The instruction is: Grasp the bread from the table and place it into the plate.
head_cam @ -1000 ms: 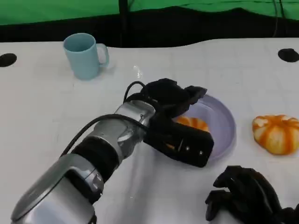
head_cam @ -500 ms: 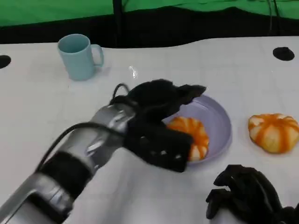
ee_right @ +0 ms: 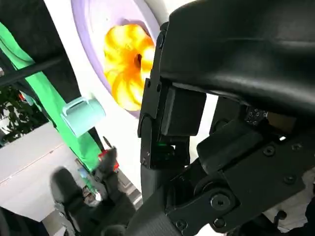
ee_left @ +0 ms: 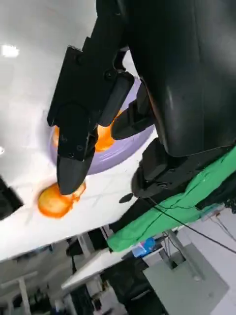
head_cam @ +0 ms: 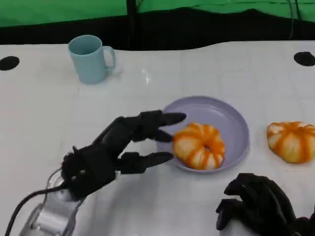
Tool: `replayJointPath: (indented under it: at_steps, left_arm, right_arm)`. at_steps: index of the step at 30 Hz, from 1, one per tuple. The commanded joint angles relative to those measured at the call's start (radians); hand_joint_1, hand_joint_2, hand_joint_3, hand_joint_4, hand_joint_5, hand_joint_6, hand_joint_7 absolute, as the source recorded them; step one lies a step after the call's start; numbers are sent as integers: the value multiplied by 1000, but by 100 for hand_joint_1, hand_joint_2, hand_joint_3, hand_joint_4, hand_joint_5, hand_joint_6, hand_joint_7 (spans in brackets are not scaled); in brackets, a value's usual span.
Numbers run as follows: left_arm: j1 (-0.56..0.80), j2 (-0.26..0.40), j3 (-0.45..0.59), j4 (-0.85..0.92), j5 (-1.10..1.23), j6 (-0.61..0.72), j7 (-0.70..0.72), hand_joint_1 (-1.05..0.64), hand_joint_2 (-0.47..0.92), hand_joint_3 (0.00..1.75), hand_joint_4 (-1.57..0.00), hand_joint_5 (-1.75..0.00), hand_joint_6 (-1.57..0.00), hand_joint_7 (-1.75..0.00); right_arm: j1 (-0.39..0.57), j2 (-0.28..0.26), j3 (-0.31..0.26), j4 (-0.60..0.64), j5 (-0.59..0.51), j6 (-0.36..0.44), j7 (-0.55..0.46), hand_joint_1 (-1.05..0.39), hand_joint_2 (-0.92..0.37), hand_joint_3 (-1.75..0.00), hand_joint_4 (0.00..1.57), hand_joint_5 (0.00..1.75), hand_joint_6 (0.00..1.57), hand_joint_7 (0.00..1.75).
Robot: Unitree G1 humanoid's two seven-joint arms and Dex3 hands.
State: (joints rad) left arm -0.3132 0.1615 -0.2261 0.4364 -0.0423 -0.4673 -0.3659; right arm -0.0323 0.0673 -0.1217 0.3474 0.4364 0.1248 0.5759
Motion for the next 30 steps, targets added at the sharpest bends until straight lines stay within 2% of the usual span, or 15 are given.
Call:
replayJointPath:
  at_steps: [1,2,3,4,7,9,10,11,12,18,30]
  left_arm:
    - [93,-21,63,-55,-147,25,-94,-66,92,37,-56,-136,-80,-44]
    - [107,-28,72,-61,-165,26,-106,-67,92,39,-57,-146,-69,-72]
    - [128,-37,83,-74,-192,42,-119,-67,92,39,-58,-152,-64,-89]
    - [146,-45,93,-88,-225,68,-136,-70,92,40,-57,-162,-59,-112]
    - [191,-65,123,-128,-323,172,-185,-73,92,38,-58,-172,-55,-139]
    - [218,-75,140,-151,-370,230,-211,-74,92,37,-59,-174,-54,-145]
    - [230,-79,148,-160,-386,250,-221,-71,92,37,-62,-174,-49,-161]
    - [238,-82,154,-168,-396,266,-229,-70,92,37,-63,-175,-47,-166]
    - [250,-87,163,-173,-418,290,-244,-69,92,37,-64,-175,-46,-169]
    - [305,-114,207,-205,-491,397,-277,-76,92,32,-83,-175,-64,-175]
    - [336,-135,258,-201,-524,480,-325,-76,92,30,-90,-175,-69,-175]
  right_arm:
    - [10,-12,-4,-8,4,-7,3,-104,-73,0,156,79,157,40]
    - [10,-12,-4,-9,5,-4,3,-104,-73,0,156,79,157,40]
    - [10,-12,-5,-9,8,-1,6,-104,-73,0,156,79,157,39]
    - [10,-13,-5,-8,10,0,8,-104,-72,0,156,79,157,39]
    - [10,-12,-6,-8,10,-1,7,-104,-72,0,156,78,157,39]
    - [12,-12,-6,-11,9,0,4,-104,-72,0,156,78,157,39]
    - [13,-11,-5,-12,8,1,2,-104,-72,0,157,78,157,39]
    - [13,-11,-5,-14,8,1,1,-104,-72,0,157,78,157,39]
    - [14,-12,-4,-15,8,1,3,-104,-72,0,157,78,157,39]
    - [24,-11,1,-38,8,16,-3,-104,-72,0,157,77,157,40]
    - [29,-11,-2,-45,15,19,8,-102,-72,0,155,77,157,36]
